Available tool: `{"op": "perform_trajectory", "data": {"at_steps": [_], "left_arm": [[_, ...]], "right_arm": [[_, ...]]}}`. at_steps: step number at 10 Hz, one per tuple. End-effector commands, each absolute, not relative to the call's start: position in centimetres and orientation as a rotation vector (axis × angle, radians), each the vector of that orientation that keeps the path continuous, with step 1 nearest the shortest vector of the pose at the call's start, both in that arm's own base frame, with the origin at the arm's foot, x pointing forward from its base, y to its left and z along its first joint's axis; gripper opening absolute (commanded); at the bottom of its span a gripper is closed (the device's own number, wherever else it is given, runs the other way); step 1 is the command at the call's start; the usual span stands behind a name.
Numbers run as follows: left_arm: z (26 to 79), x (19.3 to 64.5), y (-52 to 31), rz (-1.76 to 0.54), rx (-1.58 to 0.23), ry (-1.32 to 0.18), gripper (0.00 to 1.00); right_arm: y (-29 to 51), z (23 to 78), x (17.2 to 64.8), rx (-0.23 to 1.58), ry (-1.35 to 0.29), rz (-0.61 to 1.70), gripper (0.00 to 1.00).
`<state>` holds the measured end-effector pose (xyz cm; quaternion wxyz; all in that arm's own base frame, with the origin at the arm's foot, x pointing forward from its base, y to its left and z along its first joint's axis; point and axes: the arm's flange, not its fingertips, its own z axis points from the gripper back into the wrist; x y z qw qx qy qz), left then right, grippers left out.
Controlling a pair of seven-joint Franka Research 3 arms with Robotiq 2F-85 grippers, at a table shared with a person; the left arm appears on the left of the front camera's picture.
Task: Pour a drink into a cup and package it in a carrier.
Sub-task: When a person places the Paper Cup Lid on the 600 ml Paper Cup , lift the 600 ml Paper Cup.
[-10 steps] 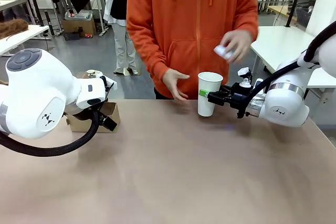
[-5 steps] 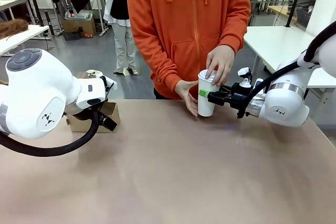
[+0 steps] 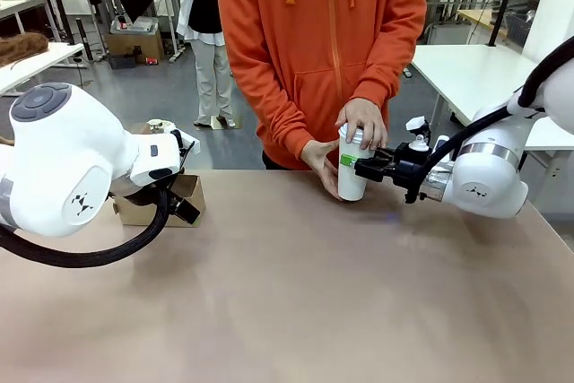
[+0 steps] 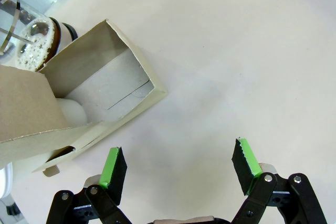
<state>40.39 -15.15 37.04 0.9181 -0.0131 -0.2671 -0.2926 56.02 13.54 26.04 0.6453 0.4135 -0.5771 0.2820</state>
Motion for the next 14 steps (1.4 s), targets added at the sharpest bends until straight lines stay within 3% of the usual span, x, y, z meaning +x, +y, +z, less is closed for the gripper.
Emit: {"op": "perform_trajectory", "data": {"at_steps": [1,14], "left_arm": [[37.06,40.37,-15.13,-0.601,-0.028,-0.55,1.0],[37.06,40.37,-15.13,-0.601,-0.028,-0.55,1.0]], "right_arm": [[13.74,26.62,56.14,0.949,-1.323,0.631,0.81],[13.74,26.62,56.14,0.949,-1.323,0.631,0.81]]}}
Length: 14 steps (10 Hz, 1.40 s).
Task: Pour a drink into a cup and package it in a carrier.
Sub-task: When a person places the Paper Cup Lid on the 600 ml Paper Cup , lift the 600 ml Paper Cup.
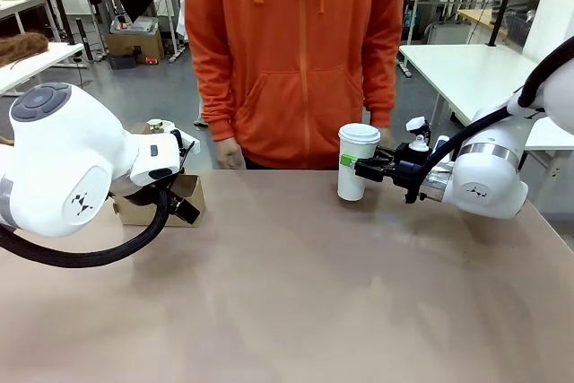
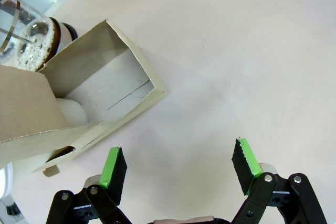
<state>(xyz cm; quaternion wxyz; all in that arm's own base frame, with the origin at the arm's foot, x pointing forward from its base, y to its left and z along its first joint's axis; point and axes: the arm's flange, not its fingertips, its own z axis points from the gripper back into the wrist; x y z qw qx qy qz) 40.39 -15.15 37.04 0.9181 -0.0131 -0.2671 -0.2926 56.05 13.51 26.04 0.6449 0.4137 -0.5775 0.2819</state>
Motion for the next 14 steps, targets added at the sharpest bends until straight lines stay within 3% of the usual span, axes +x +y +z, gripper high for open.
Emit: {"op": "perform_trajectory", "data": {"at_steps": [1,8,14], "left_arm": [[37.1,40.4,-15.1,-0.601,-0.028,-0.55,1.0],[37.1,40.4,-15.1,-0.601,-0.028,-0.55,1.0],[37.1,40.4,-15.1,-0.601,-0.028,-0.55,1.0]], "right_arm": [[13.7,26.6,56.1,0.949,-1.323,0.631,0.81],[13.5,26.0,56.1,0.942,-1.315,0.642,0.81],[12.9,41.7,48.9,0.966,-1.395,0.756,0.81]]}}
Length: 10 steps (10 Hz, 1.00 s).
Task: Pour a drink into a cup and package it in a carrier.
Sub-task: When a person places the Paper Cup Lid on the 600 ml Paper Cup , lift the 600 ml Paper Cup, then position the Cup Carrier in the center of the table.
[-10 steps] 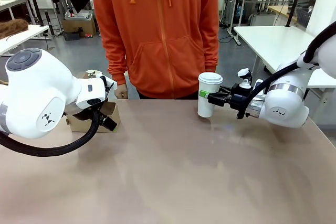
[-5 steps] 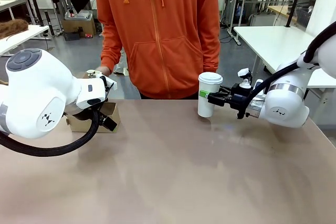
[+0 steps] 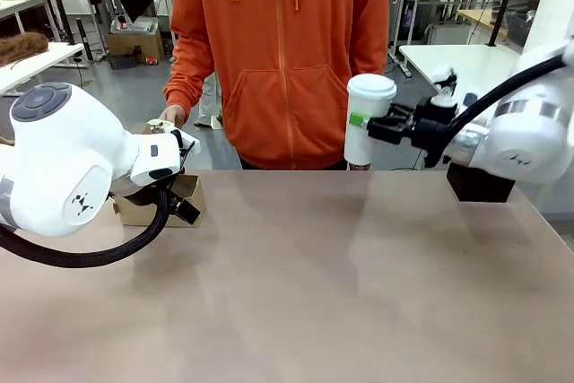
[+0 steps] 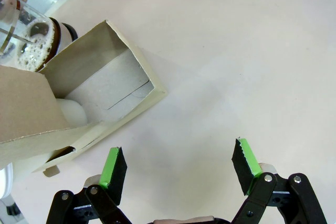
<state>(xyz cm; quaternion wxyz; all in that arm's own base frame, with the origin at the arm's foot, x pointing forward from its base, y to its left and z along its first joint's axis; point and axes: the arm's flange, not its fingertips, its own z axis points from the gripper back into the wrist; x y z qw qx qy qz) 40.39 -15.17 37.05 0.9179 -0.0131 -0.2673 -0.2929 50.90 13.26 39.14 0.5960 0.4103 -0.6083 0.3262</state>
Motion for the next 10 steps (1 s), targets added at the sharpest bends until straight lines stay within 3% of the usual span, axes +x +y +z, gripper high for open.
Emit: {"op": "perform_trajectory", "data": {"at_steps": [1,3,6,7,10], "left_arm": [[37.1,40.4,-15.1,-0.601,-0.028,-0.55,1.0],[37.1,40.4,-15.1,-0.601,-0.028,-0.55,1.0],[37.1,40.4,-15.1,-0.601,-0.028,-0.55,1.0],[37.1,40.4,-15.1,-0.601,-0.028,-0.55,1.0],[37.1,40.4,-15.1,-0.601,-0.028,-0.55,1.0]], "right_arm": [[12.8,44.4,47.0,0.983,-1.408,0.78,0.81],[13.1,48.0,45.1,0.961,-1.436,0.807,0.81],[12.9,48.0,45.0,0.975,-1.386,0.797,0.81],[13.3,49.0,44.5,0.948,-1.454,0.833,0.81],[13.3,49.0,44.5,0.948,-1.454,0.833,0.81]]}}
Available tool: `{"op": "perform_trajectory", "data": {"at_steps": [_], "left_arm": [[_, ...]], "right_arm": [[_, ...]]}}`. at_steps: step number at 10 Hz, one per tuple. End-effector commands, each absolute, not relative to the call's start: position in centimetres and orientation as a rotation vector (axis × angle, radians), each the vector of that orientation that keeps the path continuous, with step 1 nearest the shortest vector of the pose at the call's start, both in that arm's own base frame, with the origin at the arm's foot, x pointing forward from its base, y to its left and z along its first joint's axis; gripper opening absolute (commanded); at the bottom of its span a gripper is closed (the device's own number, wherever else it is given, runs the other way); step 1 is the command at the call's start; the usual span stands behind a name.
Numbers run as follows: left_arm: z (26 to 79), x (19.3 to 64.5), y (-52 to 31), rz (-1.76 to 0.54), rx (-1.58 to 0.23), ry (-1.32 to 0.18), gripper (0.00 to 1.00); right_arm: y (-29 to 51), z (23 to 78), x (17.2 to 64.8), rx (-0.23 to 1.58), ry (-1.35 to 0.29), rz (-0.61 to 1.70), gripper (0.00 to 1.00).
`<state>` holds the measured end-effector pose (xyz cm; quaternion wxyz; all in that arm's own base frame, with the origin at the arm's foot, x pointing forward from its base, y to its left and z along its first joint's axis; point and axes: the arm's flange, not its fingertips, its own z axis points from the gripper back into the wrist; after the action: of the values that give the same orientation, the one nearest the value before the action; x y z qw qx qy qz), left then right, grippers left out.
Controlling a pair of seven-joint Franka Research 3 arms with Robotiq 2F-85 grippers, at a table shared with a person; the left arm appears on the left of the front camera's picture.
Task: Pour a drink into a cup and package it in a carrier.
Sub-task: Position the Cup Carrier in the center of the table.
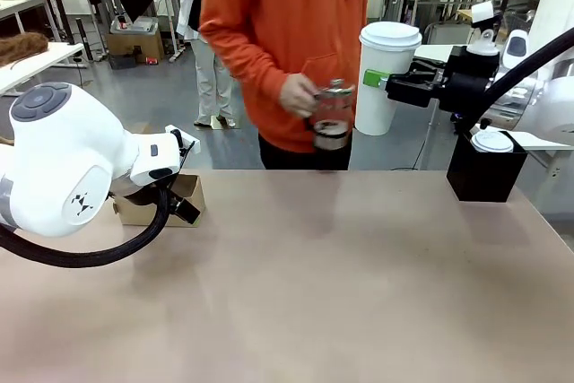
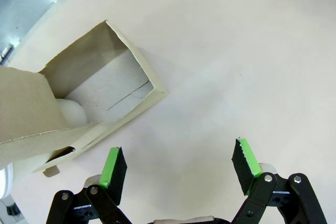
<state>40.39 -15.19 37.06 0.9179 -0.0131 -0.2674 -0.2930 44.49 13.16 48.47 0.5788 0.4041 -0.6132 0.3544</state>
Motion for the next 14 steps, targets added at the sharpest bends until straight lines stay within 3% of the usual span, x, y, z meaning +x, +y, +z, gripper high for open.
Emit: {"op": "perform_trajectory", "data": {"at_steps": [1,8,14], "left_arm": [[37.1,40.4,-15.1,-0.601,-0.028,-0.55,1.0],[37.1,40.4,-15.2,-0.603,-0.027,-0.55,1.0],[50.7,42.7,-13.0,-0.456,-0.019,-0.532,1.0]], "right_arm": [[13.3,49.0,44.5,0.948,-1.454,0.833,0.81],[13.3,49.0,44.5,0.948,-1.454,0.833,0.81],[13.3,49.0,44.5,0.948,-1.454,0.833,0.81]]}}
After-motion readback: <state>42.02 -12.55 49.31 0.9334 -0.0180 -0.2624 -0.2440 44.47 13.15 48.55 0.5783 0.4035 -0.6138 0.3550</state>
